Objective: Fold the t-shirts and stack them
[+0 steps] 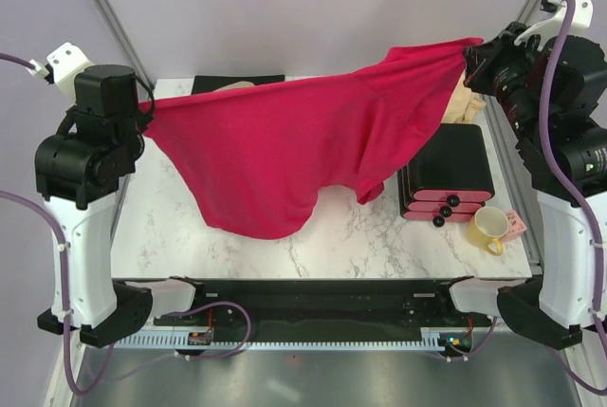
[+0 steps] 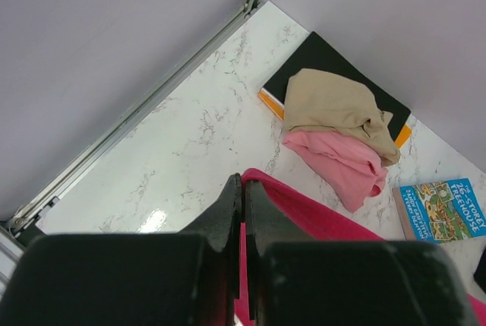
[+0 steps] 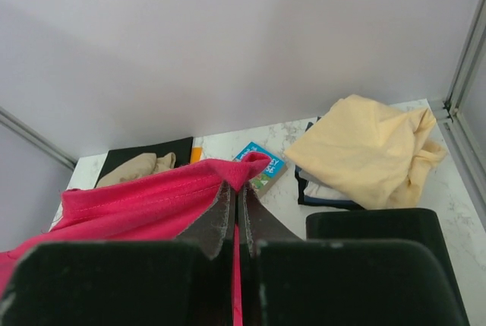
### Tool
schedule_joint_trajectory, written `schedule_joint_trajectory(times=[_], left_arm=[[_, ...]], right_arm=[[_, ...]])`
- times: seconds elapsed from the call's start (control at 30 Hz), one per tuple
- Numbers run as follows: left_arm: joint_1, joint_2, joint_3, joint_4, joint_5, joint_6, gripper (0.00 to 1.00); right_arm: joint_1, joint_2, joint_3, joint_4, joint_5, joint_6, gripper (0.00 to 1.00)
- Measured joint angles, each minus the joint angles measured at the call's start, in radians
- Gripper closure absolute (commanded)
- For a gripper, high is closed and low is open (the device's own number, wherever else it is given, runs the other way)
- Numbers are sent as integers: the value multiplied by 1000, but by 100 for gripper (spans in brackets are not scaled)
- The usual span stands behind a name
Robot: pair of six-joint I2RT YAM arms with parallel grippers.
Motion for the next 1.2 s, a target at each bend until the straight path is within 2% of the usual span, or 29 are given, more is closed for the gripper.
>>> schedule_joint_trajectory(times=[0.23, 0.43, 0.57, 0.93, 1.2], left_arm=[[13, 189, 122, -2, -9, -9, 98], [120, 405, 238, -2, 68, -13, 98], [170, 489, 322, -2, 131, -15, 98], [182, 520, 480, 3, 249, -16, 98], [252, 558, 493, 15, 312, -36, 98]], right_arm=[[-3, 150, 84, 9, 48, -27, 100], [-40, 361, 165, 6, 43, -32, 100], [-73, 460, 259, 3, -6, -15, 100], [-224, 501, 422, 29, -191, 72, 100], [-271, 532, 379, 48, -318, 107, 100]])
